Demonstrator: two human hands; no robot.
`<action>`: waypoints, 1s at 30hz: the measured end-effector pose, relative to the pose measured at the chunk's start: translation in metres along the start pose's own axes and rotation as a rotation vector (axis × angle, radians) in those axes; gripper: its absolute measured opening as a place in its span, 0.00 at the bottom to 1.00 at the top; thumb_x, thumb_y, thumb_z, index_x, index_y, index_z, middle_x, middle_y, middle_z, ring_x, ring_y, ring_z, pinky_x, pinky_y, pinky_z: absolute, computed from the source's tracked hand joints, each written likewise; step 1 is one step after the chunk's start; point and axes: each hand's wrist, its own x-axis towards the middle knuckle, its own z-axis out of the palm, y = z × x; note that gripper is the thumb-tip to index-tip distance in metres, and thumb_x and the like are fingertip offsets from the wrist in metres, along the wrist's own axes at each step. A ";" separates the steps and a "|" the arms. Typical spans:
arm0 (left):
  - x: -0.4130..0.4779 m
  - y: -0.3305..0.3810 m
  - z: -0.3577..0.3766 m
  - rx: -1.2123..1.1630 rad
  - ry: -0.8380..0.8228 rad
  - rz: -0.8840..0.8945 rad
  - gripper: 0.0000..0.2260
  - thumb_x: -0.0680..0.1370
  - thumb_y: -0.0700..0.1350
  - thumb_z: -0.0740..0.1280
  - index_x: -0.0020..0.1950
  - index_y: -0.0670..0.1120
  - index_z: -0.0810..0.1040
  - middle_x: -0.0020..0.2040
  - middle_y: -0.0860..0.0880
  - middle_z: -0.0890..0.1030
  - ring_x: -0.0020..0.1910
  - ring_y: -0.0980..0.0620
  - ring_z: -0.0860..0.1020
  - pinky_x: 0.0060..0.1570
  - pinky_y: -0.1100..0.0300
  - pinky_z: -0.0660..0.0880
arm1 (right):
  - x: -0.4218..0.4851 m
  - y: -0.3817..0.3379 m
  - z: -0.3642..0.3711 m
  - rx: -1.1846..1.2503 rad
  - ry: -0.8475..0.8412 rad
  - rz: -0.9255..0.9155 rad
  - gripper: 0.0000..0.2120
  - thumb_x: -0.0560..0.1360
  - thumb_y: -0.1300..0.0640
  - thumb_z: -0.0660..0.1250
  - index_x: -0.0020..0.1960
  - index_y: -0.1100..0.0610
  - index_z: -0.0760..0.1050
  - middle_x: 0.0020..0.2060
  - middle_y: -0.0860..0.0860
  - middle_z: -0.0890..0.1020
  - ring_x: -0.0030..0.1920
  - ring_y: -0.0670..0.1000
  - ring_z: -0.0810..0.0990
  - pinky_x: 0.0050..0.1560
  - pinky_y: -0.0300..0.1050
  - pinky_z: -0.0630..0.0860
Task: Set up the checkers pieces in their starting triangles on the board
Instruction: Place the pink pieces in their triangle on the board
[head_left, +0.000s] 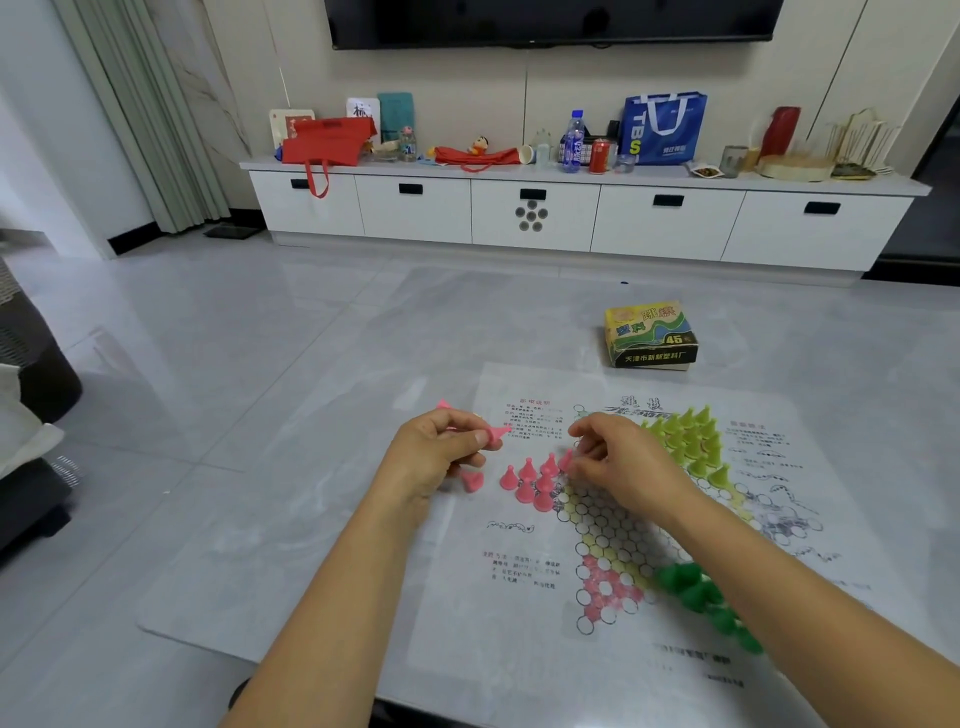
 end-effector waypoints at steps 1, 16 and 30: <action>0.000 0.000 0.001 -0.002 -0.015 -0.004 0.07 0.73 0.34 0.67 0.38 0.45 0.78 0.33 0.53 0.84 0.26 0.60 0.75 0.26 0.68 0.73 | -0.002 -0.003 -0.003 0.010 0.047 -0.012 0.13 0.73 0.60 0.66 0.58 0.57 0.74 0.47 0.50 0.77 0.44 0.48 0.75 0.45 0.37 0.71; -0.003 0.001 0.014 0.100 -0.096 0.103 0.06 0.70 0.34 0.70 0.40 0.45 0.80 0.31 0.53 0.78 0.27 0.62 0.72 0.27 0.74 0.68 | -0.019 -0.033 -0.011 0.647 0.013 0.108 0.02 0.72 0.60 0.68 0.42 0.57 0.79 0.33 0.50 0.80 0.30 0.42 0.76 0.30 0.29 0.71; 0.003 -0.009 -0.003 0.880 0.049 0.094 0.08 0.74 0.39 0.65 0.52 0.45 0.78 0.44 0.50 0.75 0.44 0.51 0.72 0.44 0.63 0.65 | -0.018 -0.003 -0.003 -0.172 0.034 -0.033 0.07 0.74 0.52 0.67 0.47 0.55 0.78 0.46 0.49 0.81 0.45 0.49 0.77 0.45 0.46 0.76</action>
